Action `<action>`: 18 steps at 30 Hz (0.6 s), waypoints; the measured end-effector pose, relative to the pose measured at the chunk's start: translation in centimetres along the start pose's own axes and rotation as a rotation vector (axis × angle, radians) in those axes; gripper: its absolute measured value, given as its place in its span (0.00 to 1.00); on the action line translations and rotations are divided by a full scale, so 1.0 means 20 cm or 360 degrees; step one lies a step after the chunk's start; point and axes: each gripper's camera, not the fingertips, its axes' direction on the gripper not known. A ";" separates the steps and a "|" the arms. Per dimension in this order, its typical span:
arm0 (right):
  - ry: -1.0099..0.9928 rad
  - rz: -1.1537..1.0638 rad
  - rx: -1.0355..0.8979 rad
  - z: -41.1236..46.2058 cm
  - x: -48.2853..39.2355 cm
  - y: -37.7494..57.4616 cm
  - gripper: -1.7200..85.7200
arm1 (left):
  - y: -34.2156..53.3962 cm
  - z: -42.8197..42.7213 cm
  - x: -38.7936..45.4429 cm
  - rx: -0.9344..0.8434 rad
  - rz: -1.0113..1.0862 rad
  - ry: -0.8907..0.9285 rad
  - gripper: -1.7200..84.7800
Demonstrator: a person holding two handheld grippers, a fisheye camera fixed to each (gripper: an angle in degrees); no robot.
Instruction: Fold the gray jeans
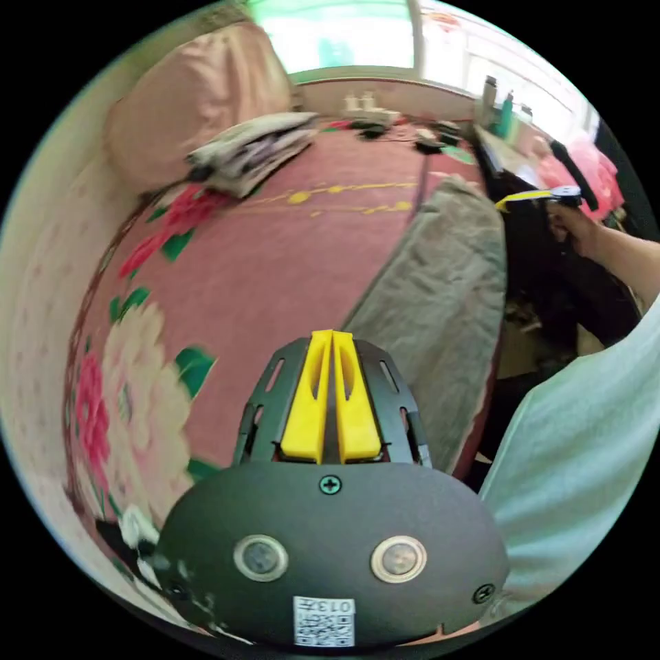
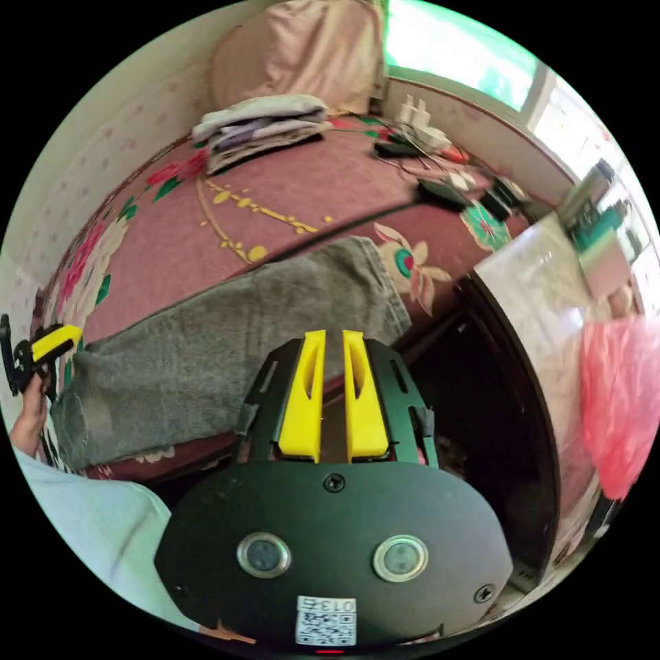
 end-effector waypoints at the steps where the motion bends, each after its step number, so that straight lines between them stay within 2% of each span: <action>1: -0.0034 0.0136 -0.0026 0.03 0.15 0.05 0.07 | -0.21 0.09 0.11 0.0026 0.0190 0.0142 0.02; 4: -0.0106 0.0416 -0.0003 0.07 0.42 0.14 0.09 | -0.63 0.30 0.36 0.0005 0.0477 0.0322 0.02; 6: -0.0151 0.0494 0.0026 0.11 0.53 0.16 0.11 | -0.80 0.43 0.46 -0.0067 0.0598 0.0329 0.02; 8: -0.0252 0.0546 0.0008 0.18 0.63 0.15 0.11 | -0.91 0.61 0.53 -0.0291 0.0707 0.0291 0.02; 11: -0.0382 0.0534 -0.0075 0.24 0.71 0.11 0.07 | -0.92 0.60 0.44 -0.0283 0.0648 0.0360 0.01; 12: -0.0337 0.0505 -0.0094 0.23 0.70 0.10 0.06 | -0.91 0.59 0.43 -0.0297 0.0625 0.0347 0.01; 14: 0.0000 0.0128 0.0025 0.09 0.55 0.07 0.05 | -0.88 0.58 0.37 -0.0346 0.0555 0.0281 0.02; 18: 0.0305 -0.0503 0.0225 -0.01 0.26 0.16 0.04 | -0.91 0.57 0.34 -0.0388 0.0550 0.0268 0.02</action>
